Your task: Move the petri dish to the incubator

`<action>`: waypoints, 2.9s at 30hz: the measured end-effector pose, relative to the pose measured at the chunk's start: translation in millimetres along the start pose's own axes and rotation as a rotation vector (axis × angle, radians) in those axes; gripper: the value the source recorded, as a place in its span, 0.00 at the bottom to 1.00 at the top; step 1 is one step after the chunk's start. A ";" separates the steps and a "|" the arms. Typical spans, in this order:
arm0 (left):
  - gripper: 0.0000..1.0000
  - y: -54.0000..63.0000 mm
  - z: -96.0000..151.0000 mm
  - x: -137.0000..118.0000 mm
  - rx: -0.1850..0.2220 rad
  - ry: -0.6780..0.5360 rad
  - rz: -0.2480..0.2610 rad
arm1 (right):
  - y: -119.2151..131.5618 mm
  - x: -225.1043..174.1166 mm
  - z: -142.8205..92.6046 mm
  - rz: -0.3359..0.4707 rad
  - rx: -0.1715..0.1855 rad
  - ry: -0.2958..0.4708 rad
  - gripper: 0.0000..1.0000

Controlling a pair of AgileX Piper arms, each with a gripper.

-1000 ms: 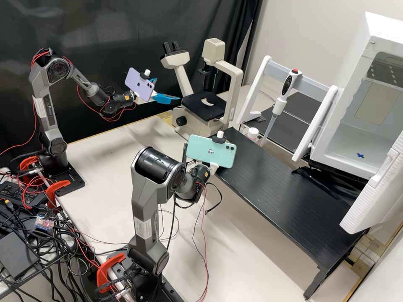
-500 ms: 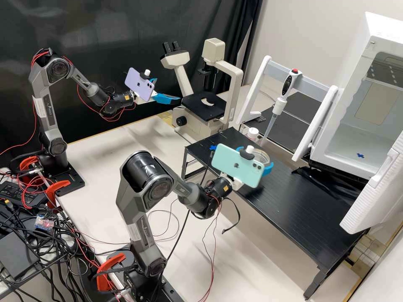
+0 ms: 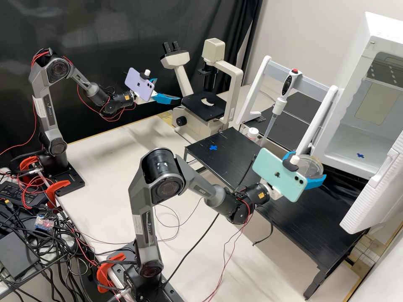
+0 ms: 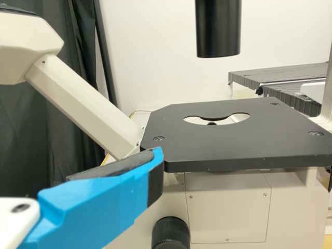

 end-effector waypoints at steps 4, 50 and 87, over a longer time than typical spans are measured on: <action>1.00 0.0 0.0 0.0 0.000 0.000 0.000 | 14.4 22.5 0.8 0.030 -0.002 -0.025 0.00; 1.00 0.0 0.0 0.0 0.000 0.000 0.000 | 1.5 222.0 14.1 -0.082 -0.015 -0.136 0.00; 1.00 0.0 0.0 0.0 0.000 0.000 0.000 | -9.9 205.8 14.4 -0.124 -0.036 -0.143 1.00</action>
